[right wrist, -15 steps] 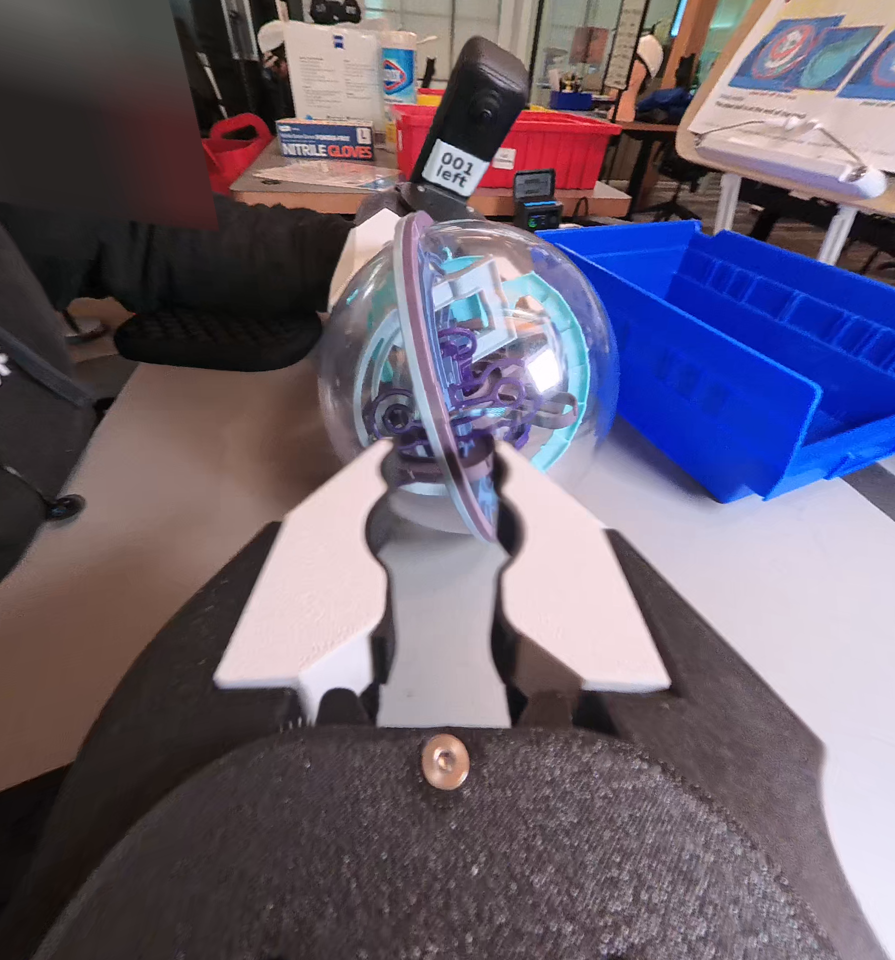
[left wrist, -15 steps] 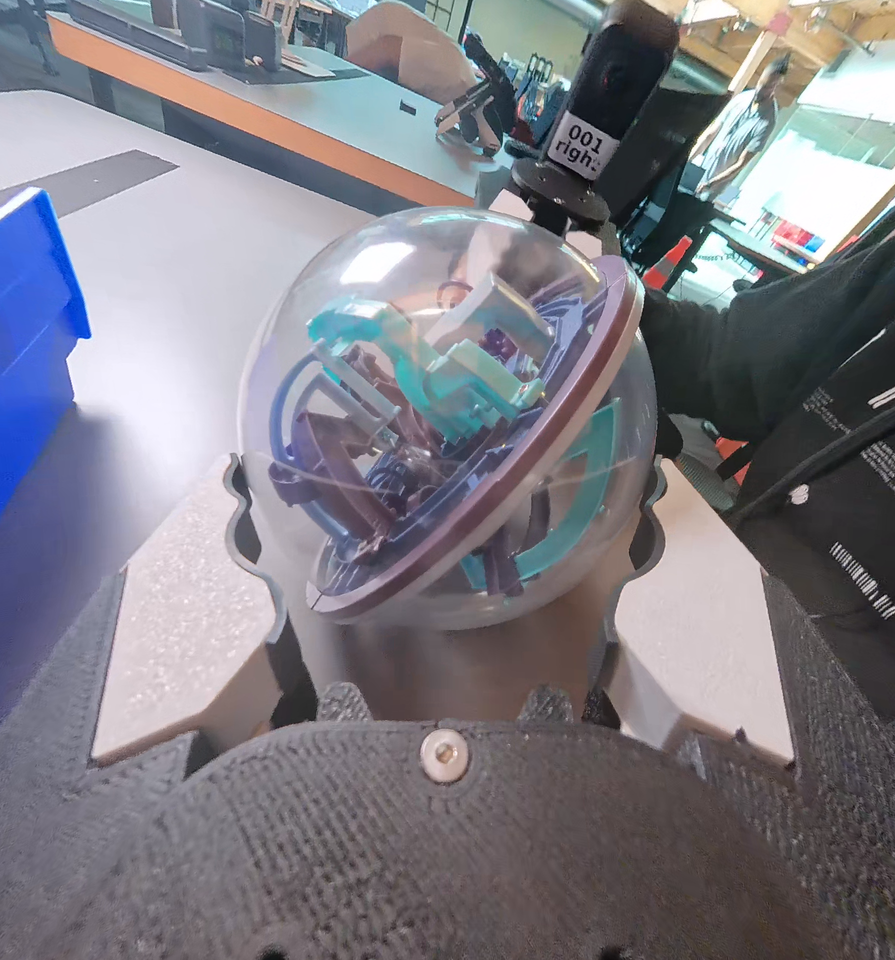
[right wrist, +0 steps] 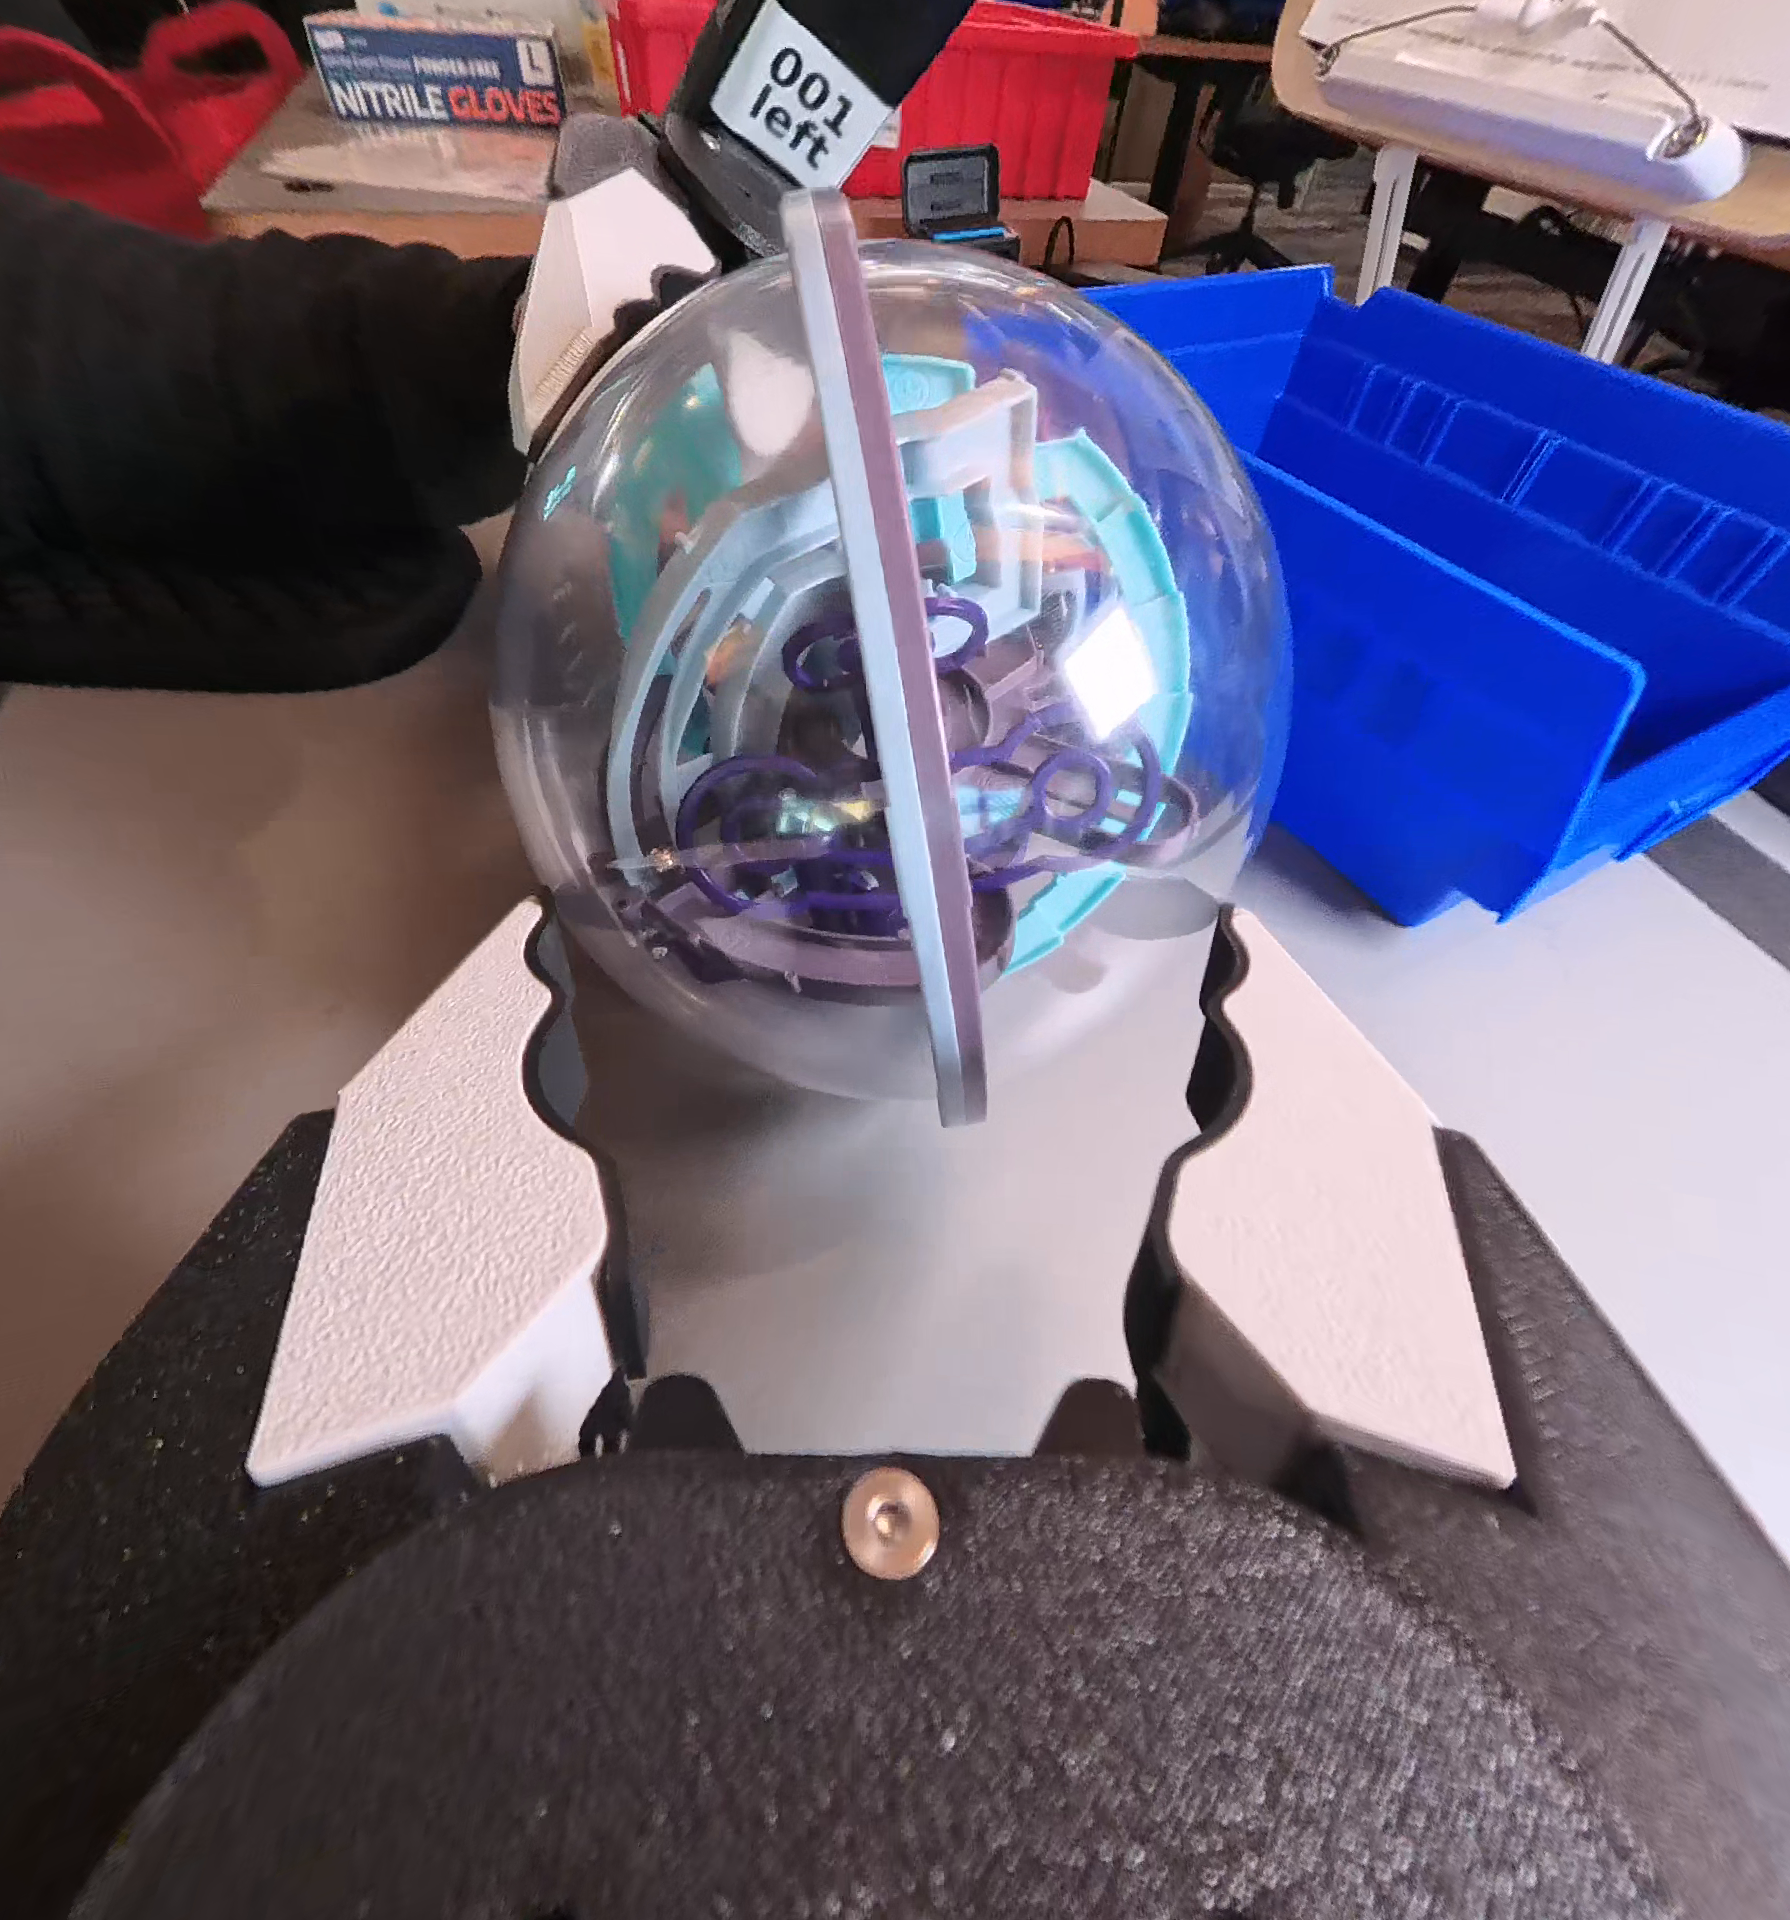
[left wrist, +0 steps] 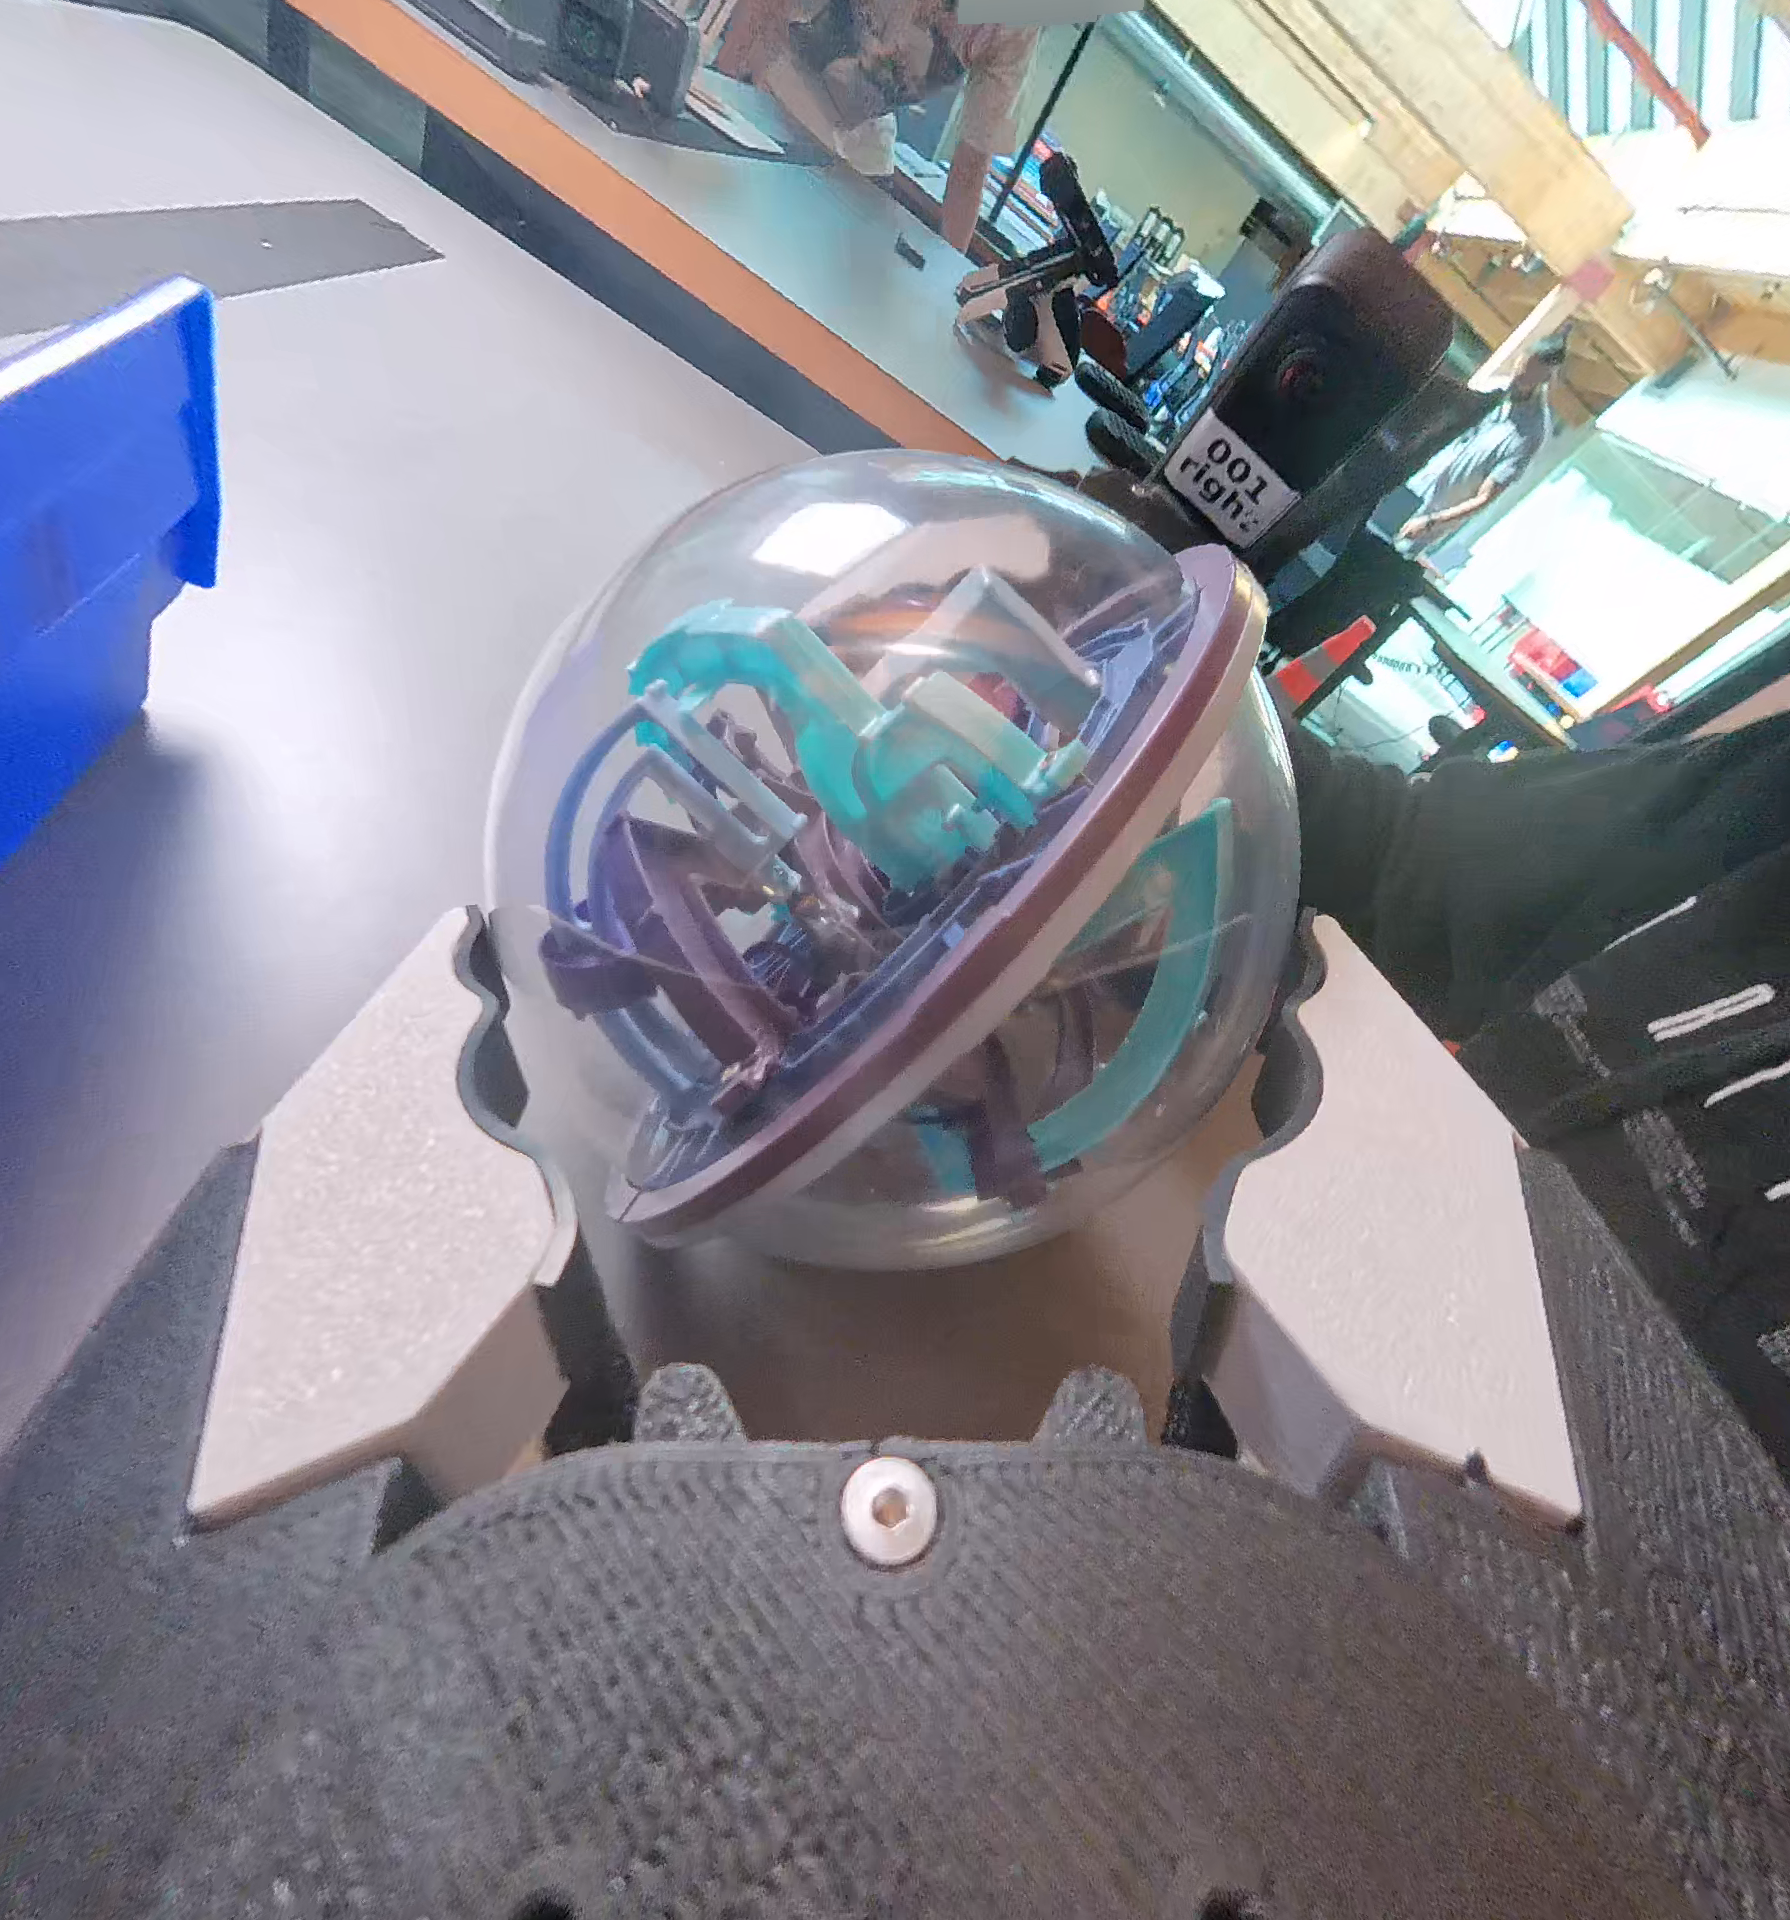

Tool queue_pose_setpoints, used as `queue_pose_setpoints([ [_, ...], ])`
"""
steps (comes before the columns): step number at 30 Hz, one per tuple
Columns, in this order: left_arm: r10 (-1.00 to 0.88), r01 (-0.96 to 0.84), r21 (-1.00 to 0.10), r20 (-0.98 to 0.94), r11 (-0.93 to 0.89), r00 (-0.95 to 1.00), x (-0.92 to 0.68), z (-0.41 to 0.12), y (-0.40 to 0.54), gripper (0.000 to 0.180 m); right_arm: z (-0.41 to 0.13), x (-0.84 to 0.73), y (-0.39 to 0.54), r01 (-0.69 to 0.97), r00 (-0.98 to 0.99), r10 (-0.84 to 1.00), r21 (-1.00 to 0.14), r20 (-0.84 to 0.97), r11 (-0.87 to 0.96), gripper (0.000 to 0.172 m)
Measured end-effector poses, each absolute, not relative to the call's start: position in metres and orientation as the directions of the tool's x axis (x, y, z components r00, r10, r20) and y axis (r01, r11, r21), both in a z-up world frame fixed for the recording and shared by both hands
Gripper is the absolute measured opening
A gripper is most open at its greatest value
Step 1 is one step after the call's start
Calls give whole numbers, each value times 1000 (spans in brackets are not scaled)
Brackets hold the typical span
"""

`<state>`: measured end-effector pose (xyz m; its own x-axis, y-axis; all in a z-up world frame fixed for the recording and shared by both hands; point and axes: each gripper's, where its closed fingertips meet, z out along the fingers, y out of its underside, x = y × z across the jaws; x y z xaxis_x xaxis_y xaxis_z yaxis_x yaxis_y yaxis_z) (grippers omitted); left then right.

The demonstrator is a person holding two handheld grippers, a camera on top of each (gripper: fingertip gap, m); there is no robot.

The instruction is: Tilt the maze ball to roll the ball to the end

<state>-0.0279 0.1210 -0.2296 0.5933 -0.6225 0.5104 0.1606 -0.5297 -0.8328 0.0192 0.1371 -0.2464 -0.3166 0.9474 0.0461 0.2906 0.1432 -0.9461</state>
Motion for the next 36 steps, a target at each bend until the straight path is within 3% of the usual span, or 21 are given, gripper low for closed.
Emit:
queue_pose_setpoints([
  [12,-517,298,-730,659,-615,547,-25,-227,127,143,-245,24,139,313,-322,938,-950,-127,-21,119],
  [29,-424,405,-618,772,-674,473,-24,-230,128,143,-250,25,137,329,-310,943,-944,-125,-17,121],
  [36,-430,405,-634,759,-659,489,-23,-230,126,143,-251,26,136,315,-324,940,-949,-105,2,121],
])
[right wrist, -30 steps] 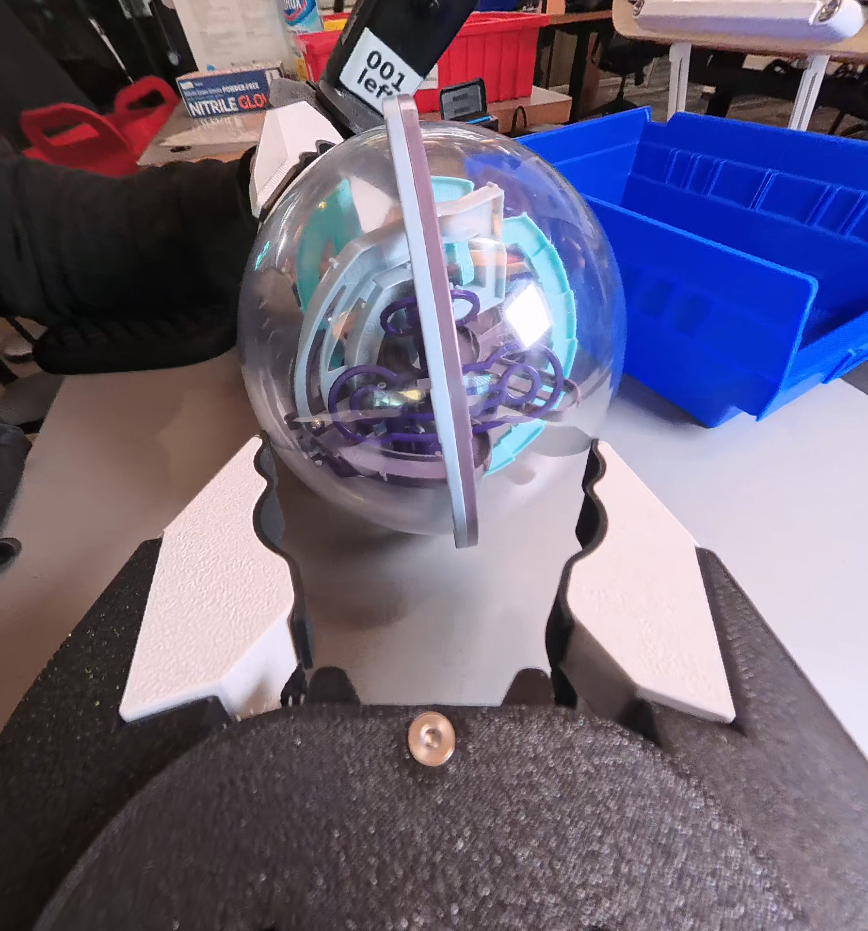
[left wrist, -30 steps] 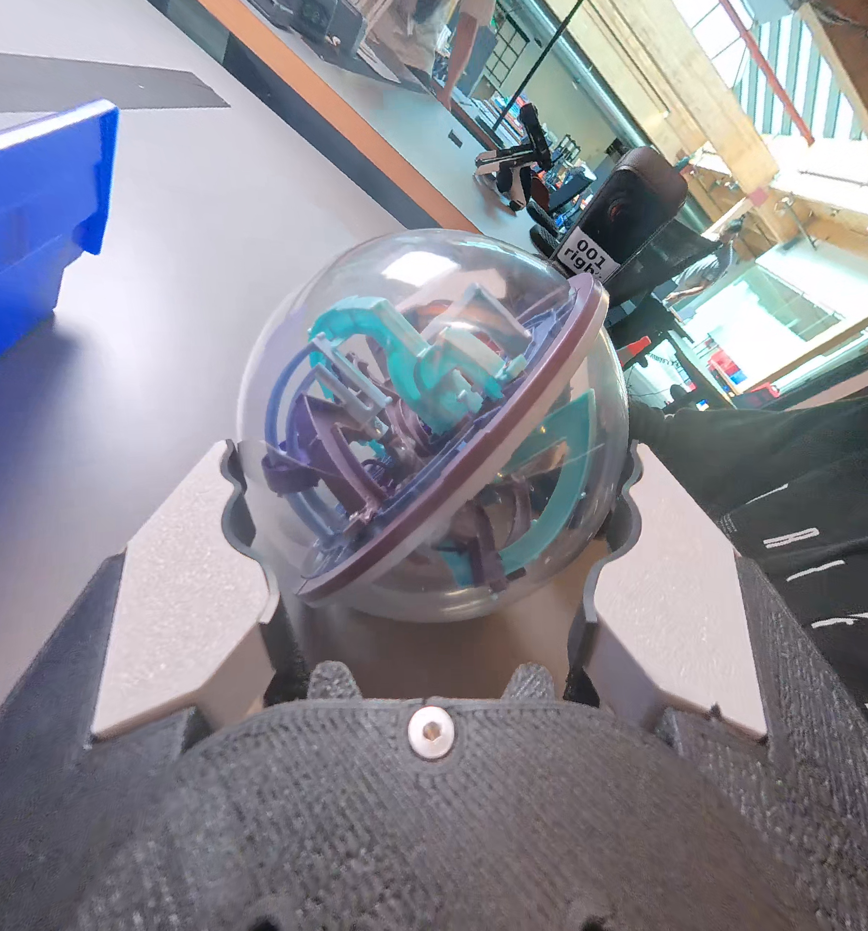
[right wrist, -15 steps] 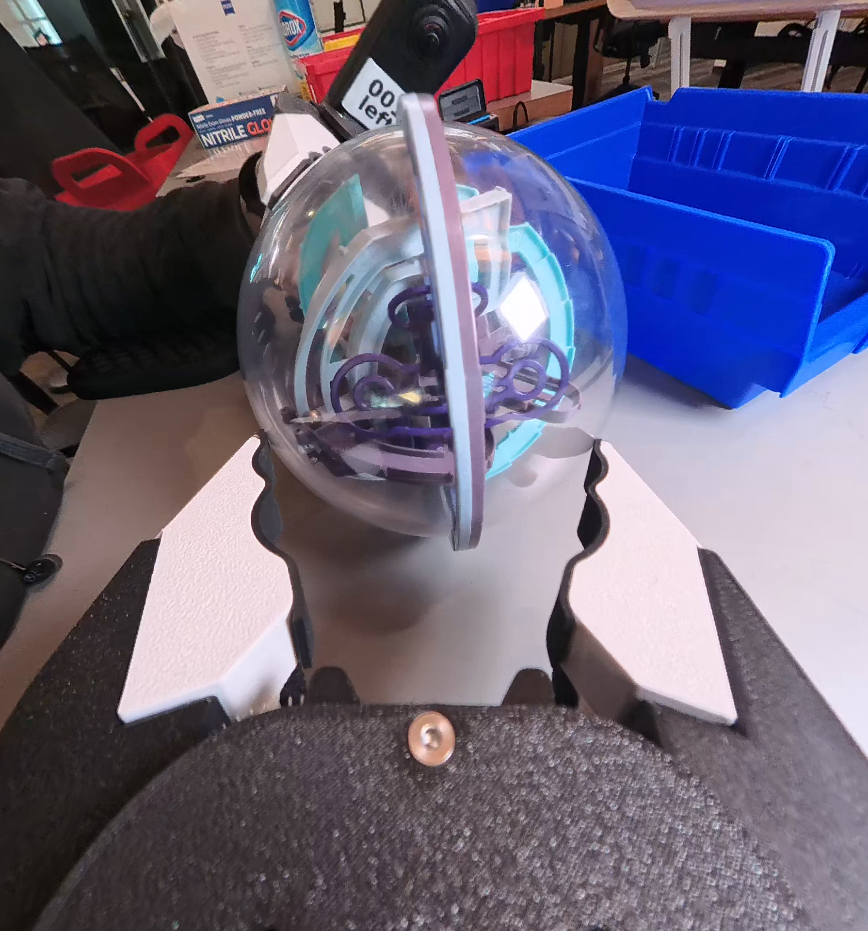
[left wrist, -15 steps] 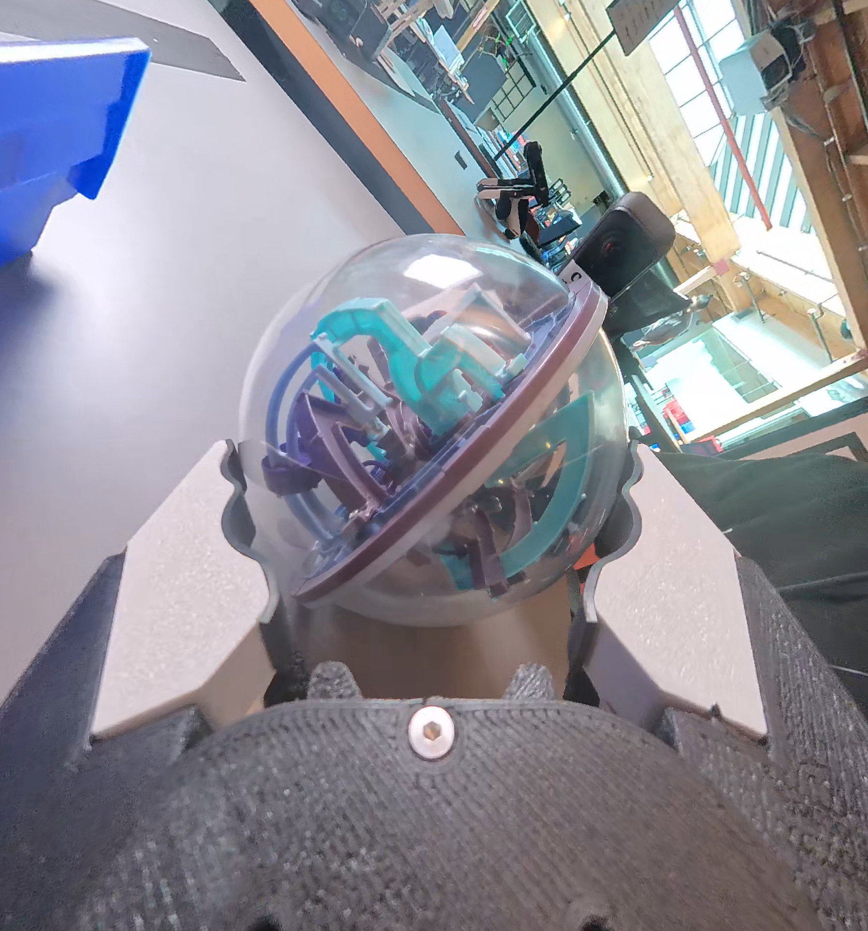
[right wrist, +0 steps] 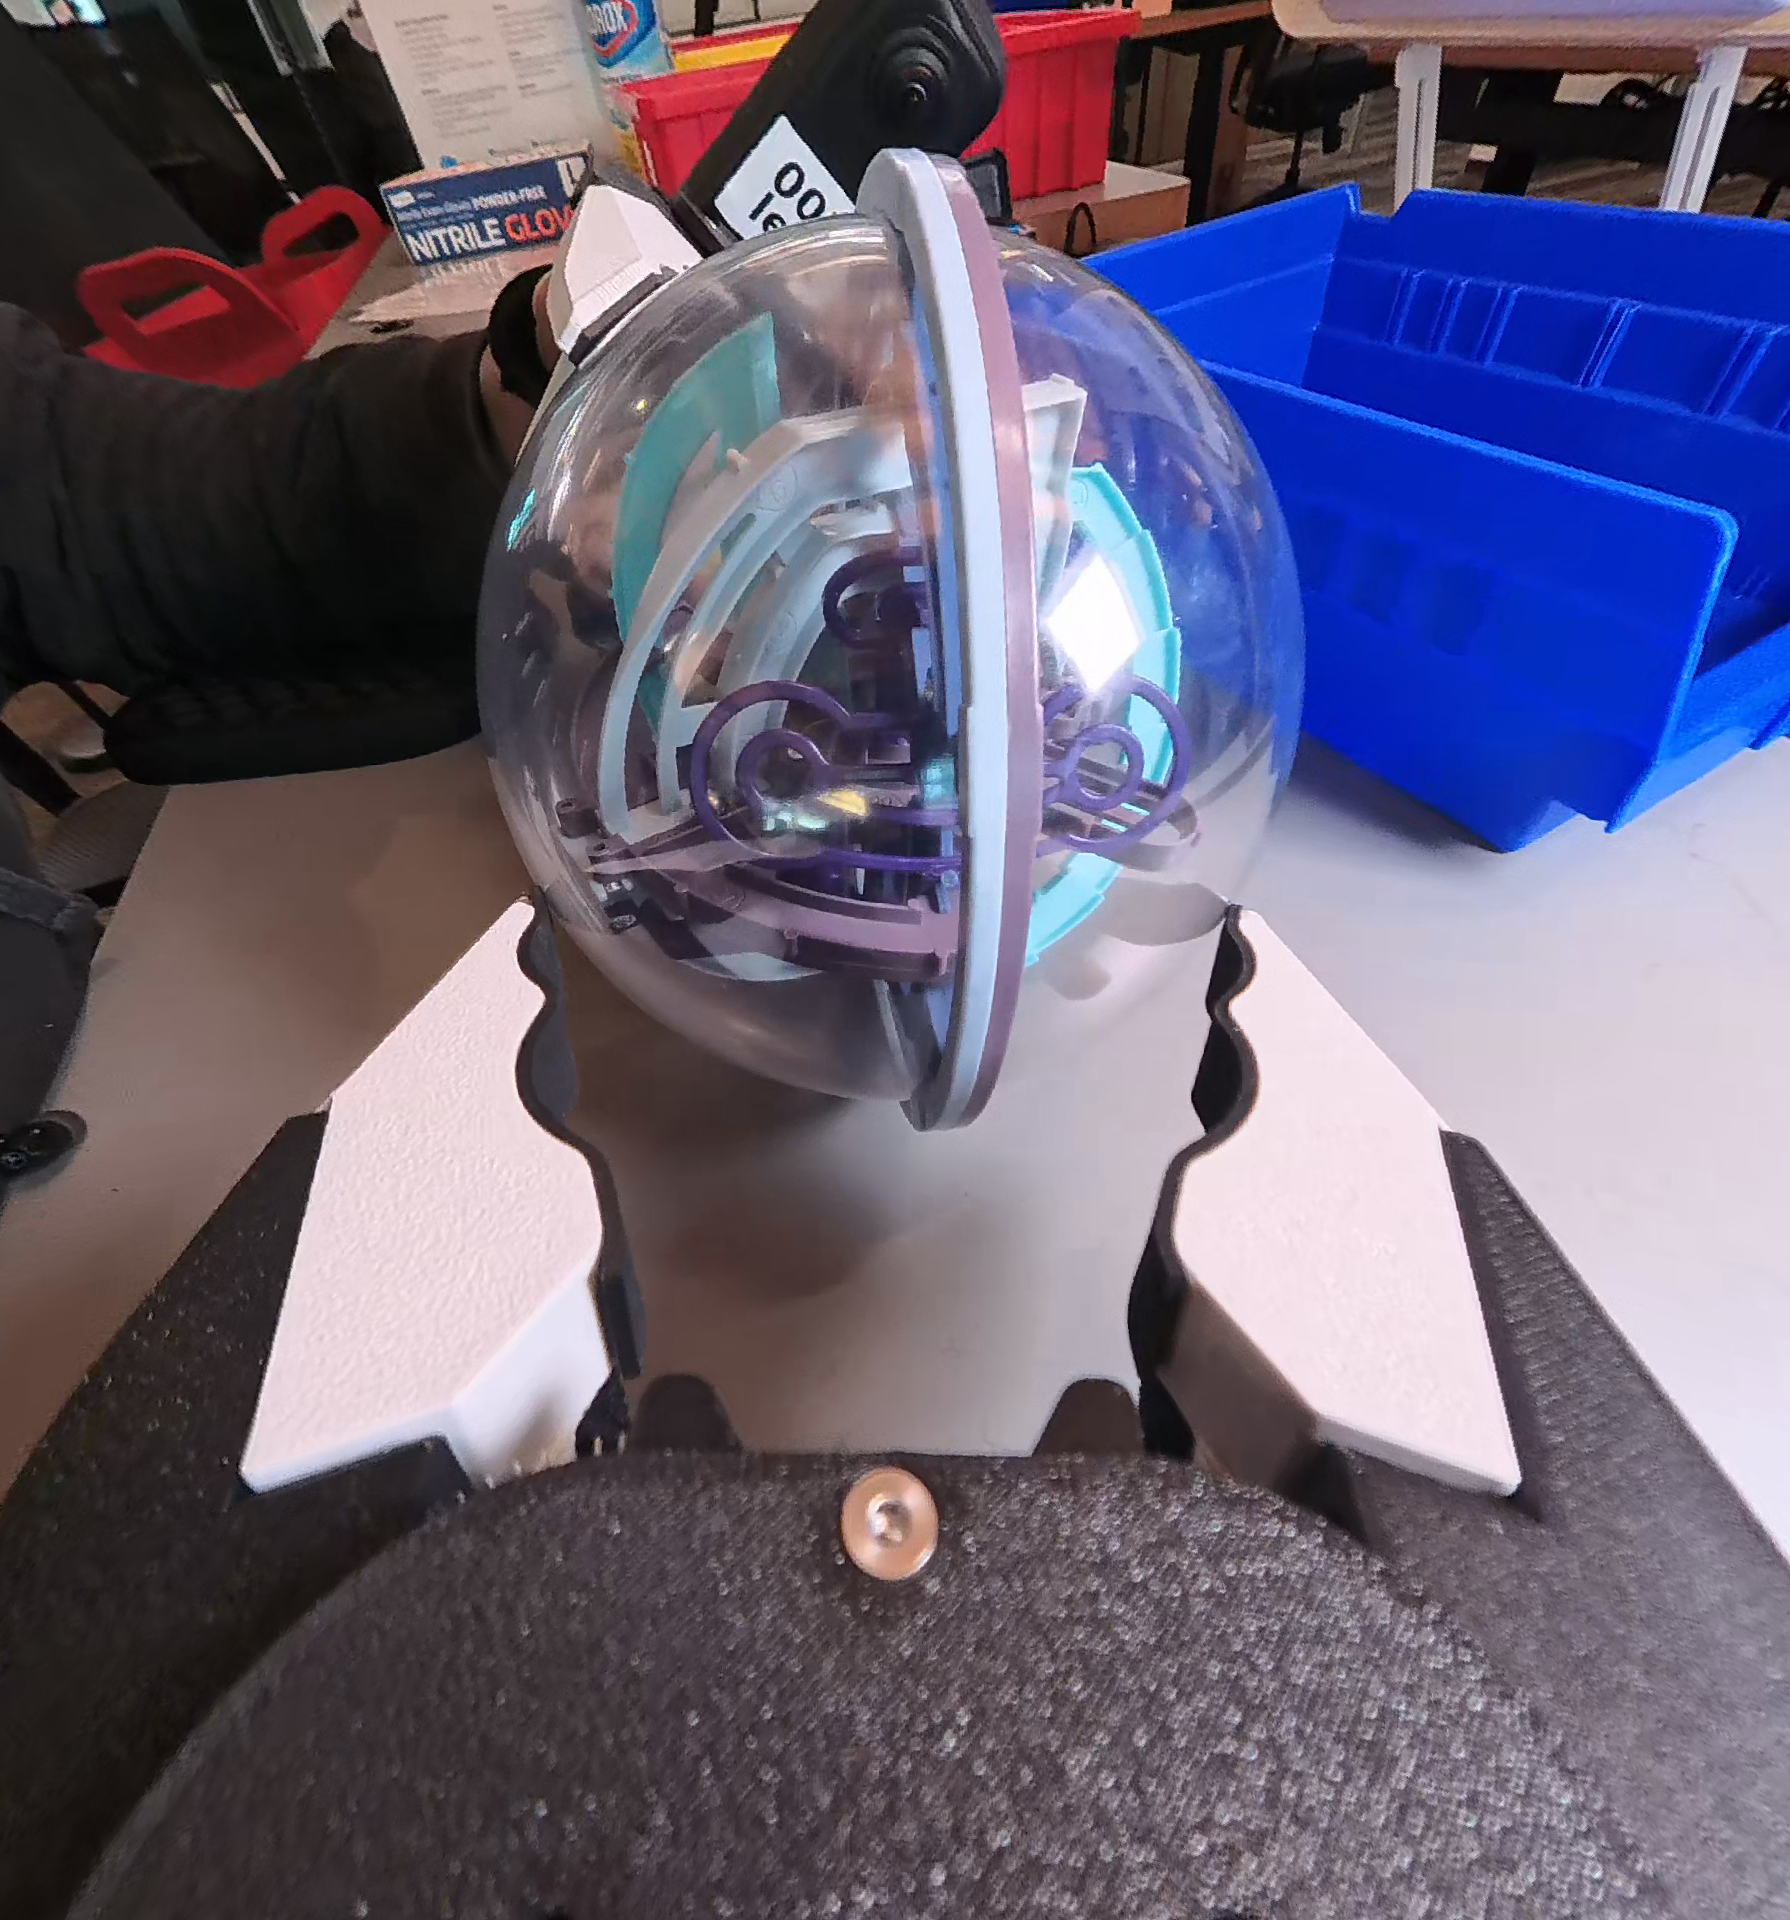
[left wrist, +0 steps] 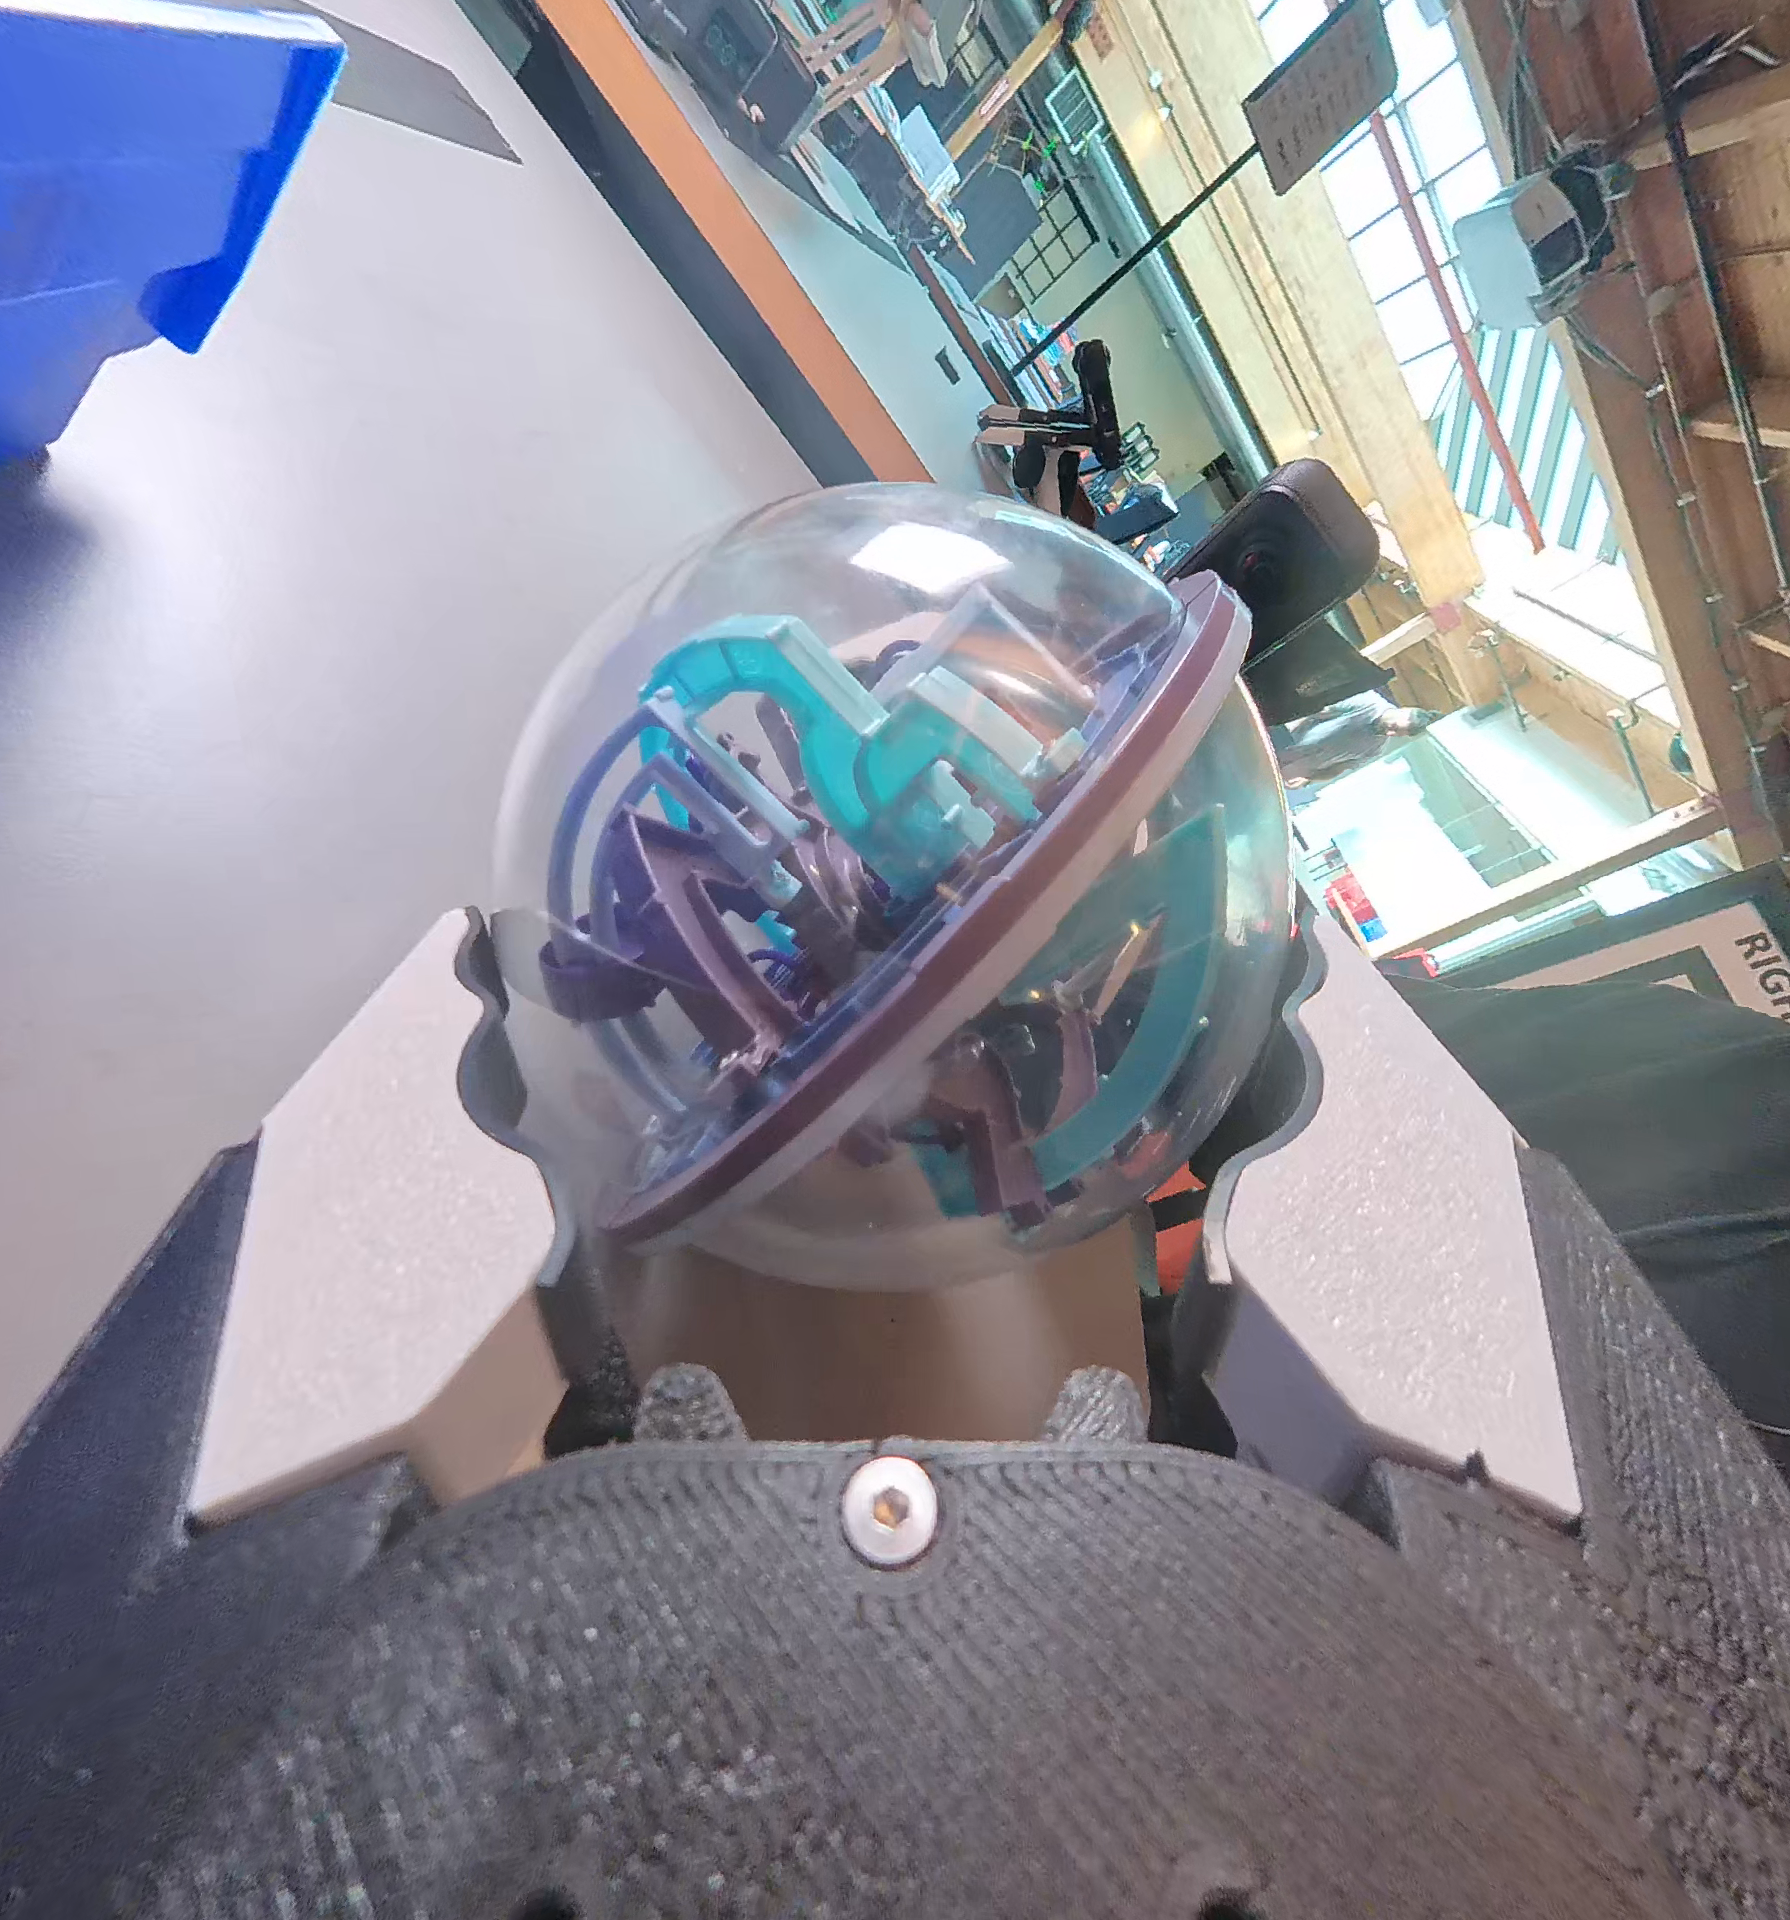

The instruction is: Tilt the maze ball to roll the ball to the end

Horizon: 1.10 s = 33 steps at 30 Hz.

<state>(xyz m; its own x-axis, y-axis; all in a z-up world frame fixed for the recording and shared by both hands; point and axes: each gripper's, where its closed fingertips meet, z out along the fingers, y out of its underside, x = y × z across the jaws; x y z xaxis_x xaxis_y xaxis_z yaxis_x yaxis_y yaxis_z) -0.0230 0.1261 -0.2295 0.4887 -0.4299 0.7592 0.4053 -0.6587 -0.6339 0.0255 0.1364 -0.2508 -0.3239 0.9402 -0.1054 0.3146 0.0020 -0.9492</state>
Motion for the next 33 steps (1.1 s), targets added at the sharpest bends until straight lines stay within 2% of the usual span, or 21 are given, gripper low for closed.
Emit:
queue_pose_setpoints([
  [6,-449,416,-646,754,-641,480,-24,-230,124,143,-249,26,136,310,-318,945,-950,-72,32,119],
  [13,-474,443,-658,749,-608,463,-29,-233,119,142,-241,31,140,310,-259,966,-948,-5,78,109],
  [22,-545,407,-728,683,-551,486,-23,-231,113,142,-242,29,125,364,-176,980,-918,98,157,118],
  [33,-460,463,-653,754,-599,469,-24,-233,114,142,-242,23,127,370,-203,978,-921,50,124,123],
])
